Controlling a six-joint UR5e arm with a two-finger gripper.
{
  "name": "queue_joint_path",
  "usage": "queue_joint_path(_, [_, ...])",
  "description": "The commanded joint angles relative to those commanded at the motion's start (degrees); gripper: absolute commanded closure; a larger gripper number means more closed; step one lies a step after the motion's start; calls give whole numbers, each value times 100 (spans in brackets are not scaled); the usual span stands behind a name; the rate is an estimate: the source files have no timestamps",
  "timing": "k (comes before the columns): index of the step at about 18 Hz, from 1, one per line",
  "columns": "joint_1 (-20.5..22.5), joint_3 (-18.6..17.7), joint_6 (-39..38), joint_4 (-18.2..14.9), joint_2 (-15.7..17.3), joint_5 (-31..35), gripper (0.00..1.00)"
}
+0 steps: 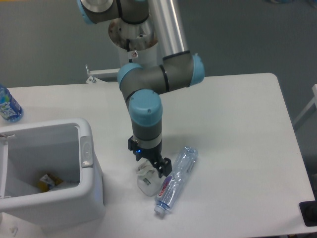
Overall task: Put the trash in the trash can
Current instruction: 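Close the gripper on the white paper and lift it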
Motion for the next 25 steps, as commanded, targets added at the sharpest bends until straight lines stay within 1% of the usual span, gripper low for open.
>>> queue_joint_path(2, [-123,-26,-184,9,-17,96,0])
queue_joint_path(3, [-132,-18,-228,17,-44,192,4])
queue_joint_path(5, [-150,9,-351,26,-70,307,52])
queue_joint_path(7, [-185,35,-527,26,-53,299,94])
queue_joint_path(8, [-176,26,-545,26,-35,299,98])
queue_joint_path(11, [-185,-26,-563,-17,26,273,100])
queue_joint_path(13, [-185,-44,-563,-70,131,290,100])
queue_joint_path(15, [-185,-114,-563,-202,298,281,100])
queue_joint_path(18, [-159,-184,-563,-421,693,255,100])
queue_joint_path(21, [-89,-185,-703,-895,1133,-34,100])
queue_joint_path(22, [7,-185,-747,-966,1325,-174,100])
queue_joint_path(24, [244,-124,-800,-958,1721,-438,100])
queue_joint_path(25, [359,-28,-913,-941,1879,-605,100])
